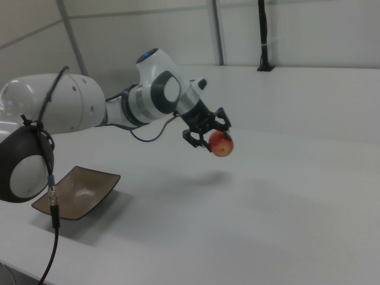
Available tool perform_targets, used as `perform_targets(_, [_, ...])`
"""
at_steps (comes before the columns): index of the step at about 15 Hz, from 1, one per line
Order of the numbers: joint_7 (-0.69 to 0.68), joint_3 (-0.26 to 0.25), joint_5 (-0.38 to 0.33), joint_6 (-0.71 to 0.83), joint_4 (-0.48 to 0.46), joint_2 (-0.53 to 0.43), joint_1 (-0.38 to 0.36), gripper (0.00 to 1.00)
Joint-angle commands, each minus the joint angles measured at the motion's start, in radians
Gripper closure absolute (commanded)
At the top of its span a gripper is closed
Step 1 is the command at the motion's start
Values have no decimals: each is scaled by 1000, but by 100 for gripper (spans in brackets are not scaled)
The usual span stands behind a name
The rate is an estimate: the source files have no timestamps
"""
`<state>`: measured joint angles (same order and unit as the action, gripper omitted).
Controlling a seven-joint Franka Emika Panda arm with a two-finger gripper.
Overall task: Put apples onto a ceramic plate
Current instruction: 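Lift the apple and carry it over the brown square plate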
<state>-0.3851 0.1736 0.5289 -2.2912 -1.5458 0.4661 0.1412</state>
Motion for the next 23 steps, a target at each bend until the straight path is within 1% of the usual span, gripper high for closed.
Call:
perform_targets(1, [219,32,-10,30,-111,-93,-31,50])
perform_targets(2, [294,46,-16,41,-144,-124,-47,50])
perform_targets(3, [351,47,-59,58,-170,-160,-89,49])
perform_targets(4, [371,47,-113,84,-193,-196,-121,49])
perform_targets(5, [371,47,-144,105,-207,-222,-140,49])
perform_targets(7, [371,47,-240,189,-241,-295,-193,49])
perform_targets(8, [374,47,-274,211,-252,-316,-210,49])
perform_targets(10, [393,47,-363,245,-305,-372,-253,49])
perform_targets(11, [414,47,-375,254,-318,-382,-268,49])
perform_targets(12, [472,47,-379,277,-336,-386,-299,48])
perform_targets(13, [501,47,-380,285,-344,-383,-319,47])
perform_targets(16, [540,52,-380,285,-375,-360,-362,47])
perform_targets(19, [584,53,-382,286,-378,-339,-403,45])
perform_targets(20, [589,59,-382,286,-378,-336,-408,39])
perform_targets(21, [589,69,-380,285,-388,-334,-407,14])
perform_targets(22, [578,72,-382,286,-390,-333,-407,0])
perform_targets(23, [574,72,-380,285,-393,-333,-407,0])
